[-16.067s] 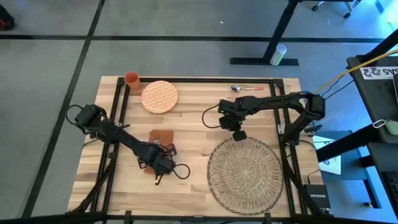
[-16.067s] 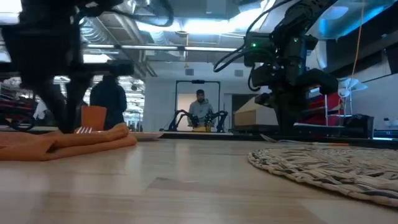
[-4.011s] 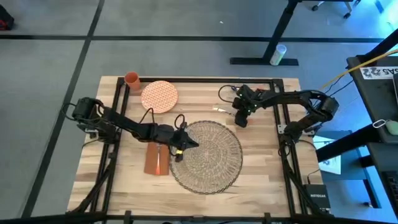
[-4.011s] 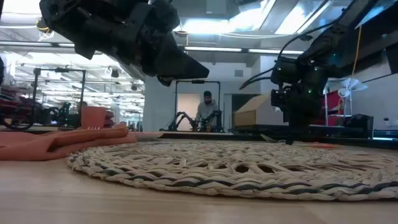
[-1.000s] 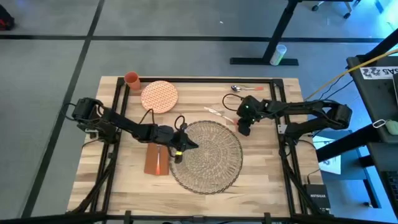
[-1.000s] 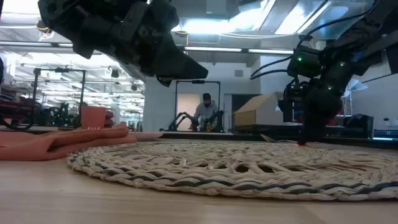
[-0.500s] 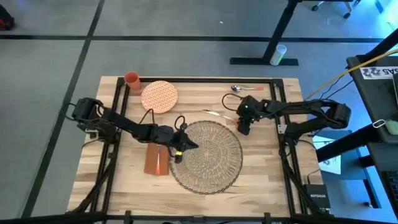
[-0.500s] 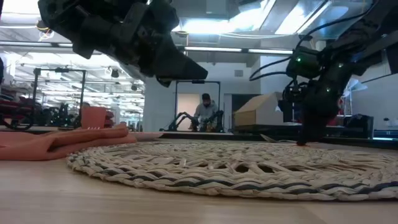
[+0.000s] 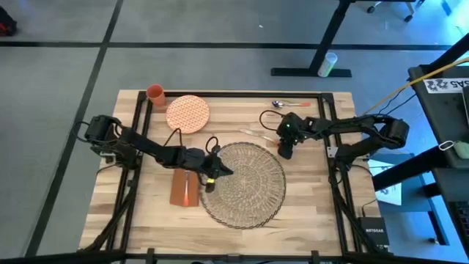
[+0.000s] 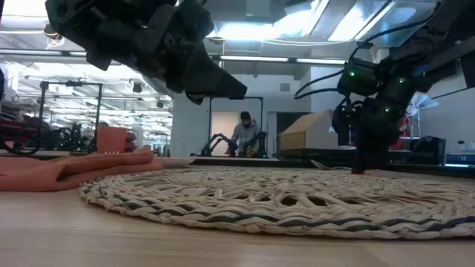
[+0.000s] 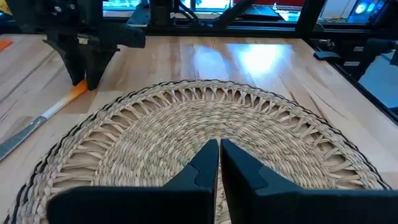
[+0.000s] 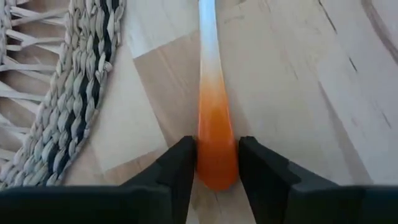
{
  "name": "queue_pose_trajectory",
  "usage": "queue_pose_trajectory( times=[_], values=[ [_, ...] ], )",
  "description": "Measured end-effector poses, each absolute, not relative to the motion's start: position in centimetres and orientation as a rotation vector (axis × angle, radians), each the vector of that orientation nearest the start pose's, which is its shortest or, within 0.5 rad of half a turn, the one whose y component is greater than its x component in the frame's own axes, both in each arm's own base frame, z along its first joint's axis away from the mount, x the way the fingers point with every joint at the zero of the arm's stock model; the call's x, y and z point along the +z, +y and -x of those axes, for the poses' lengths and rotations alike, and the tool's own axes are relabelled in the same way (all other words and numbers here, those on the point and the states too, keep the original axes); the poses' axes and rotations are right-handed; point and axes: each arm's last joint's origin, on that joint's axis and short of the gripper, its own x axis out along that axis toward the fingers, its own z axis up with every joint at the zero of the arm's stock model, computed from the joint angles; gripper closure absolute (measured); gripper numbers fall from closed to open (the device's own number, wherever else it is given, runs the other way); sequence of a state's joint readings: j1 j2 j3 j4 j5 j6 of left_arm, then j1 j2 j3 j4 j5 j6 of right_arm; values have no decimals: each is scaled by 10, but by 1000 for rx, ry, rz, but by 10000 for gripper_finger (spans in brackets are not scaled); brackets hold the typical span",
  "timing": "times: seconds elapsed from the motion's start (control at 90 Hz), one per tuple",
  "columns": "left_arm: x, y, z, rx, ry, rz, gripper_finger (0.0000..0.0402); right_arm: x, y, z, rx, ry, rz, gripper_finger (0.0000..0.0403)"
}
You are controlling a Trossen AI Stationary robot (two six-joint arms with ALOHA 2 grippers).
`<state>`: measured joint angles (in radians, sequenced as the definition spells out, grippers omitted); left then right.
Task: Set table place
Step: Put the orange table knife to the right of the brown table mat
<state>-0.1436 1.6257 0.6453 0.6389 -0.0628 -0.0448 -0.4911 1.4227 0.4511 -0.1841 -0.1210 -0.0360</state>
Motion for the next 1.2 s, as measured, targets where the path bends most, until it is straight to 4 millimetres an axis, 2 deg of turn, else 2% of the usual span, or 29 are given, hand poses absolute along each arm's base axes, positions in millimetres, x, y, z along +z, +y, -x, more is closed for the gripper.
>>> queue_pose_trajectory(
  times=[0.167, 0.322, 0.467, 0.778, 0.922, 1.2],
  values=[
    [165, -43, -309, -72, 342, 9, 402, 109, -96, -187, -316, 1082, -312, 350],
    [165, -43, -309, -72, 342, 9, 402, 109, -96, -188, -292, 1075, -321, 363],
    [165, -43, -309, -73, 342, 9, 402, 109, -96, -188, -266, 1072, -306, 399],
    [165, -43, -309, -73, 342, 9, 402, 110, -94, -190, -223, 1040, -341, 402],
    [165, -43, -309, -73, 342, 9, 402, 110, -94, -192, -202, 1011, -369, 374],
    [165, -43, -309, -73, 342, 9, 402, 109, -94, -191, -232, 1021, -374, 256]
  ],
)
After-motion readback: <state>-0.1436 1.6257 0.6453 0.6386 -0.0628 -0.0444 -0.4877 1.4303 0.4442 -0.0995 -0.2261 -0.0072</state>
